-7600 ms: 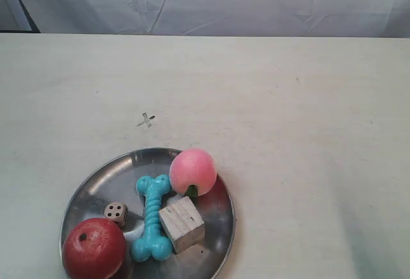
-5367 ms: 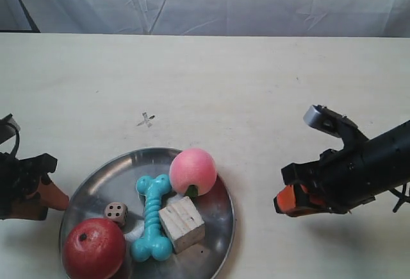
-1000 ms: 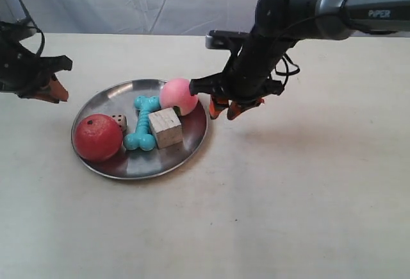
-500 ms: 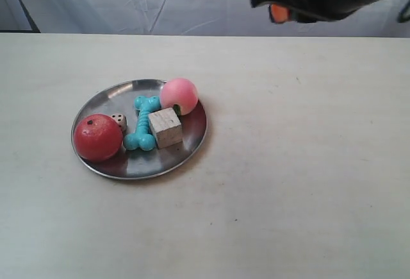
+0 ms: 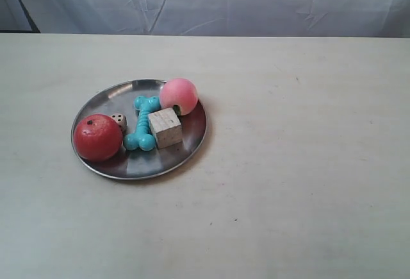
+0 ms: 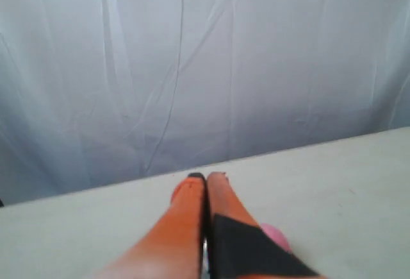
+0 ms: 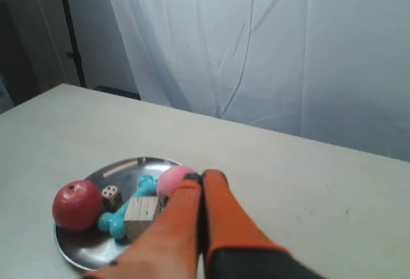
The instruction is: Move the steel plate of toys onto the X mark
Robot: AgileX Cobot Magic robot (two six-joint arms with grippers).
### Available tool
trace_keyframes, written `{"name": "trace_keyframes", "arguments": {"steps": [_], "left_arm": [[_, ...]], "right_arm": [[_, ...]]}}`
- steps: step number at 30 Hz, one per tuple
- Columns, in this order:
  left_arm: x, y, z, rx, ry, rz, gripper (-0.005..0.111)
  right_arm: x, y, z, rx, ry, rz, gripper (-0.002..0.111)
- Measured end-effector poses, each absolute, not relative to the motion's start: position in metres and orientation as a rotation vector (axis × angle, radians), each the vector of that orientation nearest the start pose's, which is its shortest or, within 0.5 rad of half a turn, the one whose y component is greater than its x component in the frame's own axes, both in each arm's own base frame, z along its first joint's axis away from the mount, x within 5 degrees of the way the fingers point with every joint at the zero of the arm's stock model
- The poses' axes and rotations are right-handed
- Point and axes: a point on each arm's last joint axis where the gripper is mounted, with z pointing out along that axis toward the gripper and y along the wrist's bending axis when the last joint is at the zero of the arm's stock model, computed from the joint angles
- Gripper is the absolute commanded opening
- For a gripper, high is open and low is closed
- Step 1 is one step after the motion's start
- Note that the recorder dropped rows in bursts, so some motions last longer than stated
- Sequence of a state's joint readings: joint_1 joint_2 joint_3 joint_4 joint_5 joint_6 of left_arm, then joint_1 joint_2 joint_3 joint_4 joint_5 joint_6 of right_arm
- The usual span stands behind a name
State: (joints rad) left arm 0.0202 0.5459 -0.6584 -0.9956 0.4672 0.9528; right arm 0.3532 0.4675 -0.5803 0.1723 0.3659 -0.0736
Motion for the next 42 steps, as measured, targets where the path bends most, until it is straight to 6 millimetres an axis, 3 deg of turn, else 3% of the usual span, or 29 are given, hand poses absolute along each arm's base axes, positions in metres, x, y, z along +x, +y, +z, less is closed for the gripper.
{"name": "trace_keyframes", "arguments": {"steps": [5,17,29,34,42], "left_arm": [[0.079,-0.028,0.362,0.243,1.499,-0.251,0.000],[0.076,-0.035,0.348,0.286,1.507,-0.342,0.000],[0.076,-0.036,0.348,0.295,1.508,-0.352,0.000],[0.076,-0.036,0.348,0.295,1.508,-0.352,0.000],[0.076,-0.036,0.348,0.295,1.508,-0.352,0.000]], "right_arm": [[0.069,0.031,0.340,-0.269,1.641,0.381,0.000],[0.059,0.027,0.343,-0.259,1.593,0.382,0.000],[0.044,0.005,0.331,0.099,1.530,0.121,0.000],[0.041,0.000,0.305,0.198,1.539,0.024,0.000],[0.052,-0.002,0.206,0.294,1.747,0.067,0.000]]}}
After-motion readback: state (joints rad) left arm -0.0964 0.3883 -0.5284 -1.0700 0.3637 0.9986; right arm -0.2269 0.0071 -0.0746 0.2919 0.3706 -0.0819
